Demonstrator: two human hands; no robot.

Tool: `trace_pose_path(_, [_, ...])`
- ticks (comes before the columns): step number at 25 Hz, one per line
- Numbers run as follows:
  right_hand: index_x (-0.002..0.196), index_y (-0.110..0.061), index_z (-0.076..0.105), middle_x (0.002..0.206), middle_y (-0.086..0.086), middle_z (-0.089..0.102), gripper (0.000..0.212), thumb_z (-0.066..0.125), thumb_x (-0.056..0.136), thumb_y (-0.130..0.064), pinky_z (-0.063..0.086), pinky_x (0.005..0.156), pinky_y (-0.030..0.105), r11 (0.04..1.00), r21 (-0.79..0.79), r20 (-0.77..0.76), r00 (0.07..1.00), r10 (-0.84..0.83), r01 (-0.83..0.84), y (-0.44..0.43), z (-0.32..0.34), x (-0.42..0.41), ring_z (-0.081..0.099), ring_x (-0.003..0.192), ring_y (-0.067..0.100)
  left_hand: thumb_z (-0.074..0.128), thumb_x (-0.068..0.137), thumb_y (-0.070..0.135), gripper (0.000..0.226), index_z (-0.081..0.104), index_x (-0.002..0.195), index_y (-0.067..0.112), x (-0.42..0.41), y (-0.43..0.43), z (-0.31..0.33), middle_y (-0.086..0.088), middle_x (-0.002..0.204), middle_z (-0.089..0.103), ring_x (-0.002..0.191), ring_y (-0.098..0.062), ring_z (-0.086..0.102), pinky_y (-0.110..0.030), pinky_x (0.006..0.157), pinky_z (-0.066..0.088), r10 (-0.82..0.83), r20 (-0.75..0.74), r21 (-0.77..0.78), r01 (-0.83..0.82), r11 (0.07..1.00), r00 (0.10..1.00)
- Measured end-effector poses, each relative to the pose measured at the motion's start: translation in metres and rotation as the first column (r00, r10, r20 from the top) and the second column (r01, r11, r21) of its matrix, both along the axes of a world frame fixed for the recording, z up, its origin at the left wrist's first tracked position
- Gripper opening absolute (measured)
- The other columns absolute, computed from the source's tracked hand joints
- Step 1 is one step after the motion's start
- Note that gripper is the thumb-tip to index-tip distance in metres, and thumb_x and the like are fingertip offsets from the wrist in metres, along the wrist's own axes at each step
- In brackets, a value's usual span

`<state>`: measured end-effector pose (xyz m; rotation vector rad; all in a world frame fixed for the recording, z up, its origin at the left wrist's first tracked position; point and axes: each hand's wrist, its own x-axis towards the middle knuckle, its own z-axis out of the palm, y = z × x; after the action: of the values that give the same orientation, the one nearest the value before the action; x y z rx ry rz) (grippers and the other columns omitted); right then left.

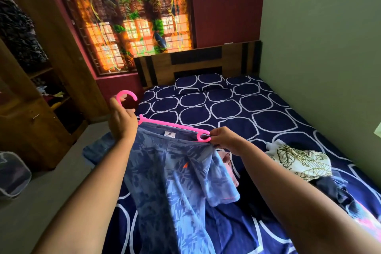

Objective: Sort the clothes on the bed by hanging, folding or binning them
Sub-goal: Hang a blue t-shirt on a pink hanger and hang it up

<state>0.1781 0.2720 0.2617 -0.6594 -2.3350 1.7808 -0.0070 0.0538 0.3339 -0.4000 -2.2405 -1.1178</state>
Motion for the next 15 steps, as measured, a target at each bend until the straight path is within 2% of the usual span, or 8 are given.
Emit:
trace_pose_path(2, [0.082,-0.008,0.073,0.065,-0.001,0.059,0.015,0.058,0.079,-0.004,0.057,0.066,0.025,0.999,0.032,0.027,1.0,-0.007,0.006,0.006,0.006,-0.001,0.053,0.059,0.007,0.042,0.086,0.006,0.039,0.043,0.125,0.005,-0.001,0.0,-0.004,-0.023,0.106,0.067,0.093,-0.048,0.061,-0.051,0.069,0.046,-0.017,-0.008,-0.055,0.016,0.998,1.0])
trace_pose_path(3, [0.088,-0.004,0.073,0.067,0.002,0.058,0.021,0.054,0.079,-0.002,0.056,0.07,0.025,0.998,0.053,0.031,0.999,-0.028,0.026,0.009,0.01,-0.002,0.053,0.06,0.008,0.045,0.087,0.006,0.036,0.046,0.123,0.005,0.0,0.0,-0.007,-0.025,0.105,0.066,0.091,-0.049,0.06,-0.052,0.067,0.046,-0.027,-0.022,-0.107,0.025,0.994,0.999])
trace_pose_path(4, [0.09,0.001,0.071,0.066,0.002,0.055,0.022,0.051,0.079,0.0,0.055,0.066,0.021,0.996,0.081,0.039,0.998,-0.049,0.046,0.01,0.017,-0.002,0.051,0.058,0.008,0.047,0.088,0.004,0.035,0.048,0.123,0.004,0.002,0.0,-0.009,-0.026,0.104,0.065,0.089,-0.05,0.06,-0.052,0.066,0.045,-0.027,-0.027,-0.148,0.022,0.989,0.999])
trace_pose_path(6, [0.075,-0.001,0.066,0.06,0.001,0.048,0.017,0.05,0.081,0.0,0.048,0.051,0.014,0.982,0.16,0.049,0.992,-0.113,0.104,0.008,0.029,-0.003,0.046,0.052,0.007,0.046,0.089,0.005,0.034,0.047,0.123,0.009,0.005,0.006,-0.009,-0.021,0.106,0.067,0.09,-0.049,0.06,-0.051,0.066,0.046,-0.024,-0.014,-0.154,0.021,0.988,1.0])
trace_pose_path(9, [0.046,-0.017,0.054,0.051,-0.005,0.044,0.036,0.054,0.079,-0.003,0.035,0.043,0.014,0.941,0.293,0.019,0.983,-0.183,0.169,0.006,0.045,-0.007,0.039,0.049,0.008,0.039,0.093,0.008,0.03,0.043,0.122,0.015,0.014,0.028,-0.002,-0.015,0.115,0.065,0.09,-0.047,0.061,-0.046,0.064,0.045,-0.043,0.021,-0.159,0.046,0.986,0.999])
trace_pose_path(12, [0.048,-0.021,0.05,0.053,-0.005,0.044,0.036,0.055,0.081,-0.008,0.03,0.041,0.014,0.905,0.369,-0.005,0.974,-0.228,0.214,0.01,0.055,-0.013,0.038,0.051,0.008,0.028,0.097,0.01,0.028,0.041,0.121,0.015,0.028,0.047,0.005,-0.02,0.116,0.062,0.091,-0.048,0.06,-0.041,0.062,0.039,-0.084,0.092,-0.166,0.099,0.981,0.992])
trace_pose_path(15, [0.052,-0.013,0.052,0.055,0.0,0.044,0.032,0.056,0.084,-0.015,0.034,0.046,0.021,0.882,0.409,-0.037,0.97,-0.239,0.233,0.003,0.065,-0.021,0.042,0.058,0.015,0.021,0.1,0.013,0.027,0.039,0.121,0.014,0.046,0.064,0.009,-0.022,0.116,0.061,0.093,-0.046,0.06,-0.041,0.063,0.042,-0.105,0.147,-0.146,0.126,0.981,0.984])
